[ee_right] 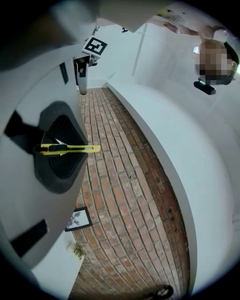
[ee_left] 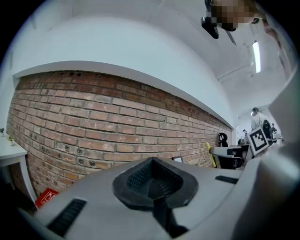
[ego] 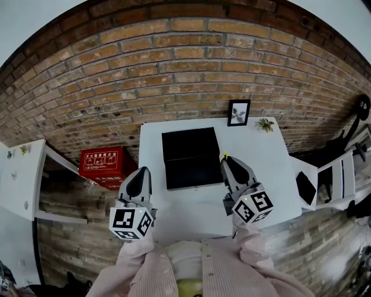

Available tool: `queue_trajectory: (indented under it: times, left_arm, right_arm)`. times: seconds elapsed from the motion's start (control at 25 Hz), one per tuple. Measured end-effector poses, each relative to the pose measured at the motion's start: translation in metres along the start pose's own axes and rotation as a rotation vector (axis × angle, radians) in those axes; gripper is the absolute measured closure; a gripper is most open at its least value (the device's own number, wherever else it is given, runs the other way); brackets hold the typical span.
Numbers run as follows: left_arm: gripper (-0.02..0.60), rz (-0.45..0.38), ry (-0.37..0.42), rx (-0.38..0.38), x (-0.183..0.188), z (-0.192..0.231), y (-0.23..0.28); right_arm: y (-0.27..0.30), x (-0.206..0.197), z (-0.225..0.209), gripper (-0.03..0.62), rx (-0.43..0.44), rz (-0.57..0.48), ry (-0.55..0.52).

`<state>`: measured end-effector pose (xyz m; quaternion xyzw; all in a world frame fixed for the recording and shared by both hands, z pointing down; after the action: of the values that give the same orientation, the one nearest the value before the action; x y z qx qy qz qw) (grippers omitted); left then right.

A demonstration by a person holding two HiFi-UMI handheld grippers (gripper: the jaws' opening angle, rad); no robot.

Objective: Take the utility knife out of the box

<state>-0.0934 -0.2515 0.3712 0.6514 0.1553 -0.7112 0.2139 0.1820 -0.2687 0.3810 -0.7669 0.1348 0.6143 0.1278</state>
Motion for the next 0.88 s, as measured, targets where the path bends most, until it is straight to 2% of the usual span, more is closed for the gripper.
queue_trajectory:
  times: [0.28, 0.88]
  left_arm:
    - [0.589, -0.018, 0.010, 0.033, 0.007, 0.006, -0.009]
    - [0.589, -0.008, 0.012, 0.050, 0.004, 0.010, -0.012]
  right_arm:
    - [-0.009, 0.009, -0.008, 0.542, -0.043, -0.030, 0.016]
    - [-0.010, 0.004, -0.009, 0.542, -0.052, -0.017, -0.024]
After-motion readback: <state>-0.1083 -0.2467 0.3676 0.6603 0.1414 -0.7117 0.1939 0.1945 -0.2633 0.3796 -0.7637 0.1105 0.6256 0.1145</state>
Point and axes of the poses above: the fingertips, and each gripper's own axes: y forward along the fingers, z to its left, x out of its top, the point moved 4 cm from there along -y, backward along the fingers, and after that the axes turned 9 degrees about -x, right-handed, at the moved point
